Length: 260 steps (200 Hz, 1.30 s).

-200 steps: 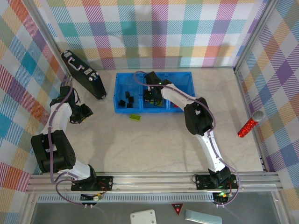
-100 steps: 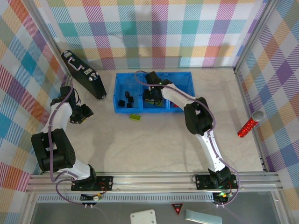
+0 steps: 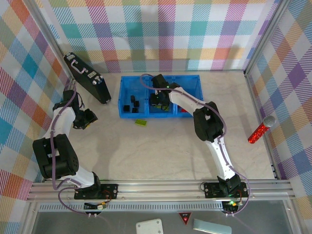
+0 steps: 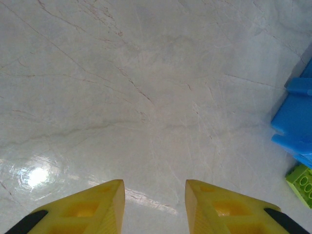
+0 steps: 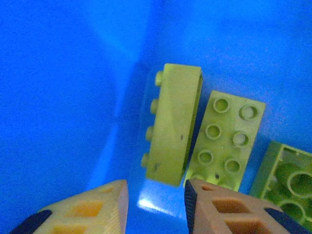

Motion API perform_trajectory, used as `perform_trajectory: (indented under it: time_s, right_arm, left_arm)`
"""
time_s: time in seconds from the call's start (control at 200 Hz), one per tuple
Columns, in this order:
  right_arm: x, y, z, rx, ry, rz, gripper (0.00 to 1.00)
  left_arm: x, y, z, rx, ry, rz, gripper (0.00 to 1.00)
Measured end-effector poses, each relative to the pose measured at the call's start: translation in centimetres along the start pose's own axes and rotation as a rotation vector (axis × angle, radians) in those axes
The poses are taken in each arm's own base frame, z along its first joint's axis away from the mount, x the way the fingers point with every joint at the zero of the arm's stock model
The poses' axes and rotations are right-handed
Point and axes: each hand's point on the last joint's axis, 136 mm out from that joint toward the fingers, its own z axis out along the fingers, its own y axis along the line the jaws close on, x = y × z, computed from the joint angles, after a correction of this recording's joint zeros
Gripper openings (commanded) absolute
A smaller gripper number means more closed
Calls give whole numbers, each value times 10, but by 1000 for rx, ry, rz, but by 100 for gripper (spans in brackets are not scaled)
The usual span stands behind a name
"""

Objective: Sort the legos into containers by color
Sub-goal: Place the lego in the container, then pick up the lego from the center of the table.

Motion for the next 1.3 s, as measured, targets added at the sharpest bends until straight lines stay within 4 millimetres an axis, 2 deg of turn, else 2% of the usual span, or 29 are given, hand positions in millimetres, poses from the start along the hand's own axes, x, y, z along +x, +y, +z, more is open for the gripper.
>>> perform_trajectory:
  time_s: [0.255,0.44,0.6,0.795,1.09,1.3]
  right_arm:
    - [9,16,-41,-21,-30,-144,38]
    - [37,28,-51,-46,-25,-299,39]
    - [70,40,-52,-94,-23,-424,40]
    - [99,52,-50,-178,-62,-508,41]
    - [119,47,-29,-225,-127,-578,47]
    - [117,55,-28,-226,-193,-764,55]
  left_arm:
    - [0,0,0,0,0,0,37]
    - [0,0,0,2,1,0,37]
    - [0,0,0,3,1,0,37]
    - [0,-1,0,3,1,0,37]
    - [0,-1,0,6,2,0,37]
    - [0,-1,0,6,2,0,37]
